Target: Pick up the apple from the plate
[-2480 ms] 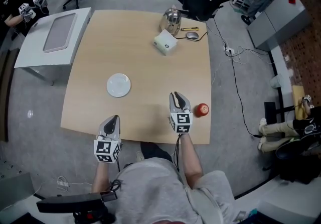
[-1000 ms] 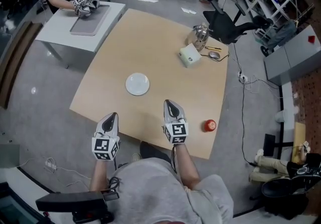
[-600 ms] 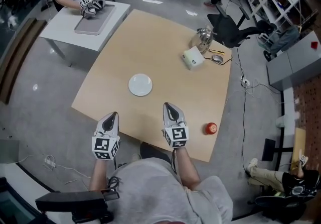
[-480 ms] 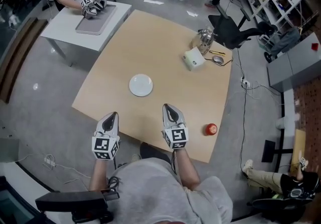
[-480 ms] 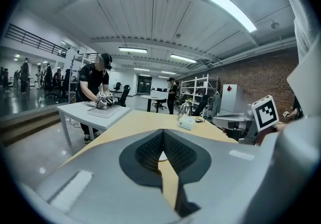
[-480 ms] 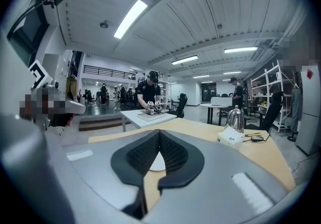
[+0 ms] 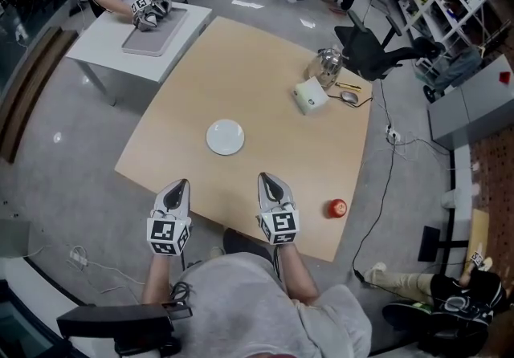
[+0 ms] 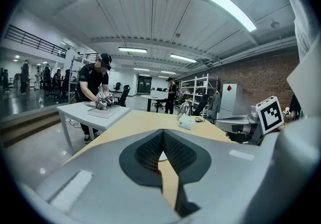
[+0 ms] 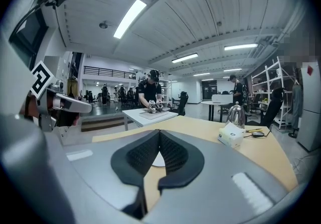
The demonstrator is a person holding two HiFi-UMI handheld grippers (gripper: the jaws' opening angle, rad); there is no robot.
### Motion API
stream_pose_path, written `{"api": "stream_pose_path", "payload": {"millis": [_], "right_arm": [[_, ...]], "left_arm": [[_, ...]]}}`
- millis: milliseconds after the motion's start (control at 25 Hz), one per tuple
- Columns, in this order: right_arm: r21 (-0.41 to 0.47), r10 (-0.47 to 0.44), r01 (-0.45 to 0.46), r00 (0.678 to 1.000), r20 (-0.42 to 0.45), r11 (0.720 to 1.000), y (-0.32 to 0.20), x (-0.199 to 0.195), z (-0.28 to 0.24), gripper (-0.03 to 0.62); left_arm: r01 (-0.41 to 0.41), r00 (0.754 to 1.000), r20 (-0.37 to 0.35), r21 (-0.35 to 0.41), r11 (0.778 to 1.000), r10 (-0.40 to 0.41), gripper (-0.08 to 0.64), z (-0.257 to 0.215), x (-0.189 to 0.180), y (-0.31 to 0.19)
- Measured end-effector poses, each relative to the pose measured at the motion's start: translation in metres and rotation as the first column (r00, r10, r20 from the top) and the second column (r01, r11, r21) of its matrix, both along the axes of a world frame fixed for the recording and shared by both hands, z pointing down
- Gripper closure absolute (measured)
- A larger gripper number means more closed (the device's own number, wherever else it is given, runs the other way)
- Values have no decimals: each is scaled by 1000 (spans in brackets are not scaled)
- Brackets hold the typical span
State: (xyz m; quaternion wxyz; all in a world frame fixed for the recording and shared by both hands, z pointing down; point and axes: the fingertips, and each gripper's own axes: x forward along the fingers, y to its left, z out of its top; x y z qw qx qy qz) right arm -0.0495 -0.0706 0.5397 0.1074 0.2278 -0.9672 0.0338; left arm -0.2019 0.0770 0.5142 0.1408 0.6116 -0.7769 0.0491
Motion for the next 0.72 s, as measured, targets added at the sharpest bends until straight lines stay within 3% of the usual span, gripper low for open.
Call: {"api": "stream_pose_path", "payload": {"millis": [720], "right_arm": [[-5,-4,4,1000,-7,1000,-2,7,-2,586]], "left_arm": [[-19,1000,-2,-5,1000,19,540,3,8,-6]]}}
